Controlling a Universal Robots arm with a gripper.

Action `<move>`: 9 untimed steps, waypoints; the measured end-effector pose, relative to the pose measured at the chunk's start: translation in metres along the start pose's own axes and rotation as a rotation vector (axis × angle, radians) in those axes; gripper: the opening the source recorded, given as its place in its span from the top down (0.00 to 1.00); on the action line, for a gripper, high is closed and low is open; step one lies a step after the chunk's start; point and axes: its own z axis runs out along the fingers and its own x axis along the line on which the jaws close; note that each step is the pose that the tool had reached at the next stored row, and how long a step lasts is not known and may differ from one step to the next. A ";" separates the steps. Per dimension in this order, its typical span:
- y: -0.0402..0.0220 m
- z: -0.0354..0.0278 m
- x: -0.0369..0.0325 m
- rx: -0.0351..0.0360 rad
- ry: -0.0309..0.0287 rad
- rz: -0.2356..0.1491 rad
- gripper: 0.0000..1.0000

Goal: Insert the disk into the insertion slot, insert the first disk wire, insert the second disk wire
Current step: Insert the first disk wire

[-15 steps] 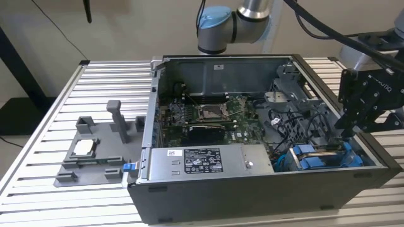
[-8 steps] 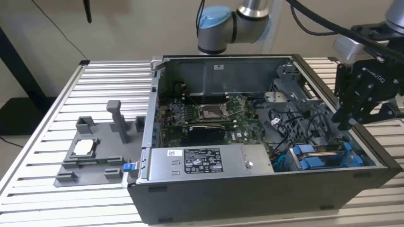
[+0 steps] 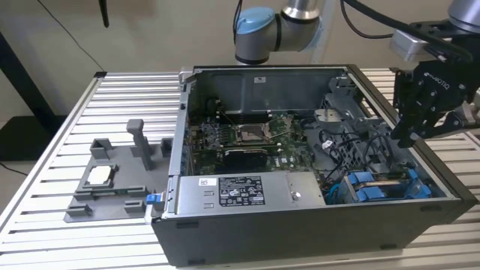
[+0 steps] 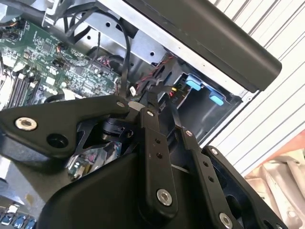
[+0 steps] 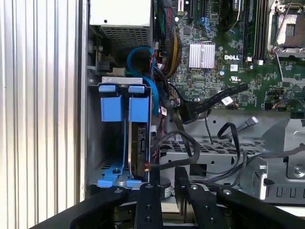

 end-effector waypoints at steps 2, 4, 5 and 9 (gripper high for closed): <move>-0.0001 -0.0009 -0.0050 -0.0001 0.0072 0.000 0.73; -0.0001 -0.0022 -0.0099 -0.0003 0.0150 0.000 0.73; -0.0002 -0.0028 -0.0123 -0.0004 0.0191 0.000 0.73; -0.0001 -0.0051 -0.0169 -0.0005 0.0289 0.000 0.73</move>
